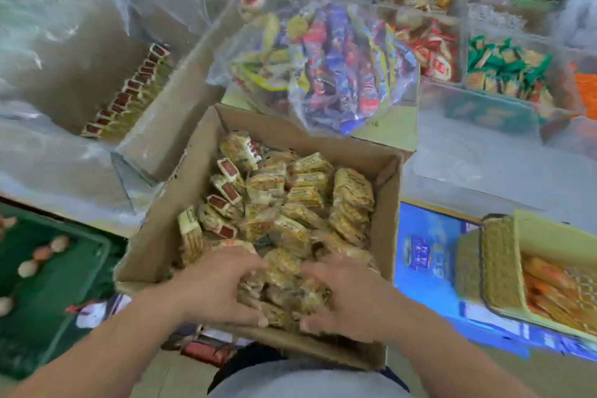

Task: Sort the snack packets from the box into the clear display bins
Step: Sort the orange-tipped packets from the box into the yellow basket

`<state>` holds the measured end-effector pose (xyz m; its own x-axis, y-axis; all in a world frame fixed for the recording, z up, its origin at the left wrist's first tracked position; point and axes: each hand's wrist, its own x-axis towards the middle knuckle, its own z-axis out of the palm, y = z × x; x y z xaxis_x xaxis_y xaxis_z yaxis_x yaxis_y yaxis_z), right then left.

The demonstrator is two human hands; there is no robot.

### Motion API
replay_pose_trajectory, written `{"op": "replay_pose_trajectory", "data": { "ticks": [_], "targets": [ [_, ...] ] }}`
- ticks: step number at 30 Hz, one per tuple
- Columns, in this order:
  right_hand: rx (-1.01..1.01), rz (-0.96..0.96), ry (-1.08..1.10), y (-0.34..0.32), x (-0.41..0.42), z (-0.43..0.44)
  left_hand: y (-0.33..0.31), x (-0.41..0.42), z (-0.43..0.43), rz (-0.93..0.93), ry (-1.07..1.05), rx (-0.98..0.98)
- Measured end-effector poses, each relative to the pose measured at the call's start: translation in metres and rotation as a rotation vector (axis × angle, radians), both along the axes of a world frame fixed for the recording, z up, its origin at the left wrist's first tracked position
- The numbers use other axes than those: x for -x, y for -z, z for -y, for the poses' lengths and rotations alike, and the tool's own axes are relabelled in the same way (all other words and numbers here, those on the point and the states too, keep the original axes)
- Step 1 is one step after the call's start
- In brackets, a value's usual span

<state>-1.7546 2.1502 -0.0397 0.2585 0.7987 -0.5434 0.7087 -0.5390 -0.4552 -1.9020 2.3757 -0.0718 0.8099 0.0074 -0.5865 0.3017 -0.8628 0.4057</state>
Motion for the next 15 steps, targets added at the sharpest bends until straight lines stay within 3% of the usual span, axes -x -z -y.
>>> {"op": "replay_pose_trajectory", "data": {
  "ticks": [3,8,15],
  "targets": [
    [0.150,0.183,-0.106,0.015,0.016,-0.013,0.007,-0.017,0.009,-0.011,0.226,-0.106],
    [0.269,0.340,-0.182,0.038,0.019,-0.019,0.025,-0.043,0.014,-0.026,0.387,-0.162],
    [0.272,0.368,-0.163,0.056,0.018,-0.026,0.046,-0.061,0.003,-0.168,0.359,-0.103]
  ]
}}
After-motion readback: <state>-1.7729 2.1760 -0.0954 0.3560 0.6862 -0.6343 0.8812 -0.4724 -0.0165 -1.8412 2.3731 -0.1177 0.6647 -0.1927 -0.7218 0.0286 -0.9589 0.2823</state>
